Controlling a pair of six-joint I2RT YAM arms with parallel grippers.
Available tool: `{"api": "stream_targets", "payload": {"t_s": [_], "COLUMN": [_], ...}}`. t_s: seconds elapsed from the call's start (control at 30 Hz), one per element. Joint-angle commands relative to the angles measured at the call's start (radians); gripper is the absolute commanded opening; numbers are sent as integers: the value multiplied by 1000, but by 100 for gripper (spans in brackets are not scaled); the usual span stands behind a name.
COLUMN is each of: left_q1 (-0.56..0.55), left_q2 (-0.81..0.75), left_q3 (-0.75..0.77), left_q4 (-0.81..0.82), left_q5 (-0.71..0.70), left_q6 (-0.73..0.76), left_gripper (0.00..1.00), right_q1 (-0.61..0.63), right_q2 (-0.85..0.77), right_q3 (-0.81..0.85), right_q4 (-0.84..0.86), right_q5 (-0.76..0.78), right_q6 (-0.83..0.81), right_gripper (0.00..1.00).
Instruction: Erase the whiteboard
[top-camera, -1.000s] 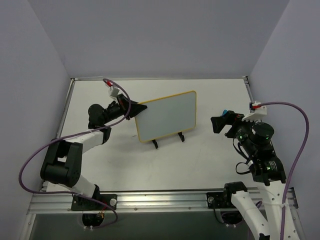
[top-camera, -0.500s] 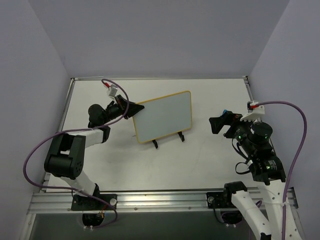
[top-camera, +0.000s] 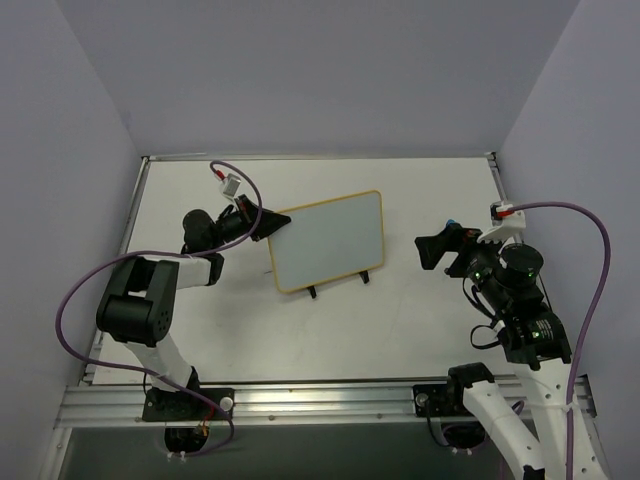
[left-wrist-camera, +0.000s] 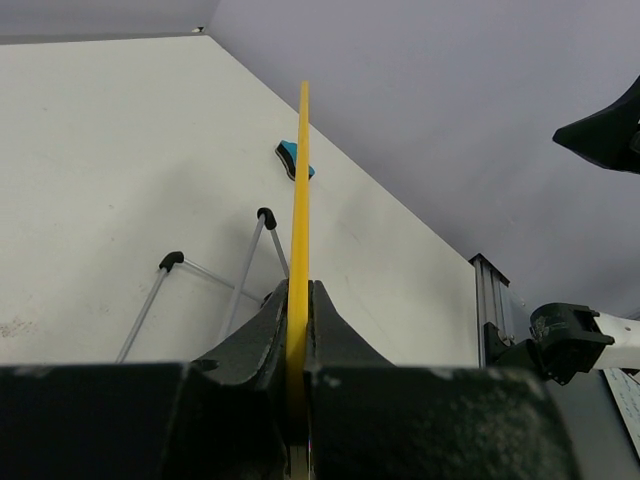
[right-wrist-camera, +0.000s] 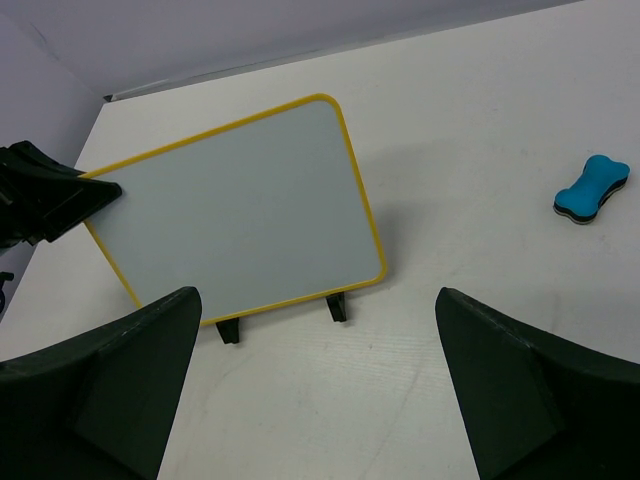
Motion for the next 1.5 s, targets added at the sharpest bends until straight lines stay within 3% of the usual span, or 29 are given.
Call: {"api": "stream_targets", "payload": {"t_s": [0.0,0.6,1.1,1.47], "left_q1": [4,15,18,56], "left_q2": [16,22,60,57], "left_q3": [36,85,-85,-113], "left_q4": [324,299,345,347], "left_q5": [14,36,-17,-11], "left_q6": [13,36,120,136], "left_gripper": [2,2,2,2], "right_q1": [14,40,40,40], "right_q2": [5,2,-3,-6], "right_q3": [0,-14,-34,-31], "right_q4": [25,28,54,47], "right_q5": [-19,-5,-16,-17], "right_q6": [-17,-24,-14,-19], "right_gripper": [100,100,100,100]}}
